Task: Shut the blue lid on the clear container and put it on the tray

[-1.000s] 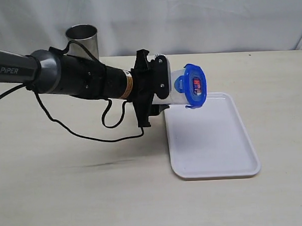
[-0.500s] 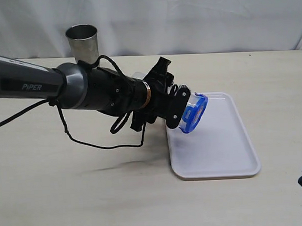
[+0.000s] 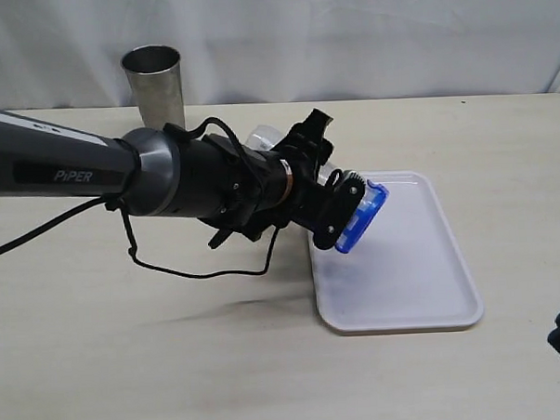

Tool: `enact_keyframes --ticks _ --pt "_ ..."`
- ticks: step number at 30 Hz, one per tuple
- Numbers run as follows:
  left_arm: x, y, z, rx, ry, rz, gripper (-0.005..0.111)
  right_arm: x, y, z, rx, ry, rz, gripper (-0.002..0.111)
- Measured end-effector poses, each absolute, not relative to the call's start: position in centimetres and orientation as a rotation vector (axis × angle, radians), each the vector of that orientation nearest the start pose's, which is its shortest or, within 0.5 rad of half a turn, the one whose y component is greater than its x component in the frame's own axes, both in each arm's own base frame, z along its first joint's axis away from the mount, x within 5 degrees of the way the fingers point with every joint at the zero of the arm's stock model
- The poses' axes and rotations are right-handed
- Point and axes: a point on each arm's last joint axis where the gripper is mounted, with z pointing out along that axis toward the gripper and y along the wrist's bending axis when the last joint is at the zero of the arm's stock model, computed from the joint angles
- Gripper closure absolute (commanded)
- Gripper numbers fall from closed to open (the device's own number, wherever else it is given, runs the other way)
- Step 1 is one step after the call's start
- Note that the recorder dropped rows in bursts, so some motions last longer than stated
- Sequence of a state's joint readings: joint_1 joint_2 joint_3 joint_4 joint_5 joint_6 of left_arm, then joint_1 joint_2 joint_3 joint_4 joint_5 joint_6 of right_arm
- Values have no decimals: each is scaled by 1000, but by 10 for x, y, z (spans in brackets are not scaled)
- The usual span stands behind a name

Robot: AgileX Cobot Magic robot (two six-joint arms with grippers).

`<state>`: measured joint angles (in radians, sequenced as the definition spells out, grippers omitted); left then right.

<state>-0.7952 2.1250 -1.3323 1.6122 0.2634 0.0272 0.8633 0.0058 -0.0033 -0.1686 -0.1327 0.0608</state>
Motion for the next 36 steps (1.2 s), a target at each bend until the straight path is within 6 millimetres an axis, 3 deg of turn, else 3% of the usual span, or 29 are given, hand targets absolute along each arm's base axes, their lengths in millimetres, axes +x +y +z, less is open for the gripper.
enact_keyframes --ticks 4,12,16,18,25,28,36 --pt "333 -311 140 2106 1001 648 107 34 43 226 -662 1217 650 104" --pt "319 -325 138 2021 1084 296 107 34 43 226 -662 1217 650 104" --pt "315 -330 138 2016 1082 224 107 34 43 226 -662 1217 650 104" --pt "316 -328 138 2028 1070 287 107 34 43 226 -662 1217 650 104" --pt "341 -302 147 1959 1159 804 107 34 43 226 -662 1217 650 104" --pt "346 -293 151 1913 1191 949 107 34 43 226 -662 1217 650 104" --pt "348 -290 154 1894 1201 1011 107 34 43 226 -662 1217 650 104"
